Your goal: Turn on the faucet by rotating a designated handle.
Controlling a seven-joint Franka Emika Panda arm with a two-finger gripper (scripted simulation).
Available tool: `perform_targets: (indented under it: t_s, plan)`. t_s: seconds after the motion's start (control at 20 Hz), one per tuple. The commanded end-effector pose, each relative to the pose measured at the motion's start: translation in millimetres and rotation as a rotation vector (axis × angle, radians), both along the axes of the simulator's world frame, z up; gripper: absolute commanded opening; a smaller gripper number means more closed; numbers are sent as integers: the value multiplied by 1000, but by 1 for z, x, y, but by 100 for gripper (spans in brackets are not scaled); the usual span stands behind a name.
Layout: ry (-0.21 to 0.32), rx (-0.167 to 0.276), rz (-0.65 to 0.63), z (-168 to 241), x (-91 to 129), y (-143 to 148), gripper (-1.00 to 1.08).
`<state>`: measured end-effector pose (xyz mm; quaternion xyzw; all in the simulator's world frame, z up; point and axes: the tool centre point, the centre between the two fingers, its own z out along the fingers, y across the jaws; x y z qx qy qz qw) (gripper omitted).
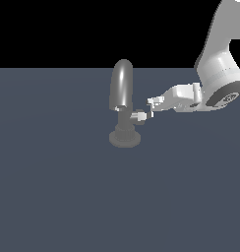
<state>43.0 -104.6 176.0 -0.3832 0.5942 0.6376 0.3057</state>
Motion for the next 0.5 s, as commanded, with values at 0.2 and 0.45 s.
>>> perform_targets:
  t_s: [0.2, 0.45]
  plan:
    - [0, 0, 0, -13, -14, -2, -100]
    - [0, 0, 0, -27, -30, -4, -100]
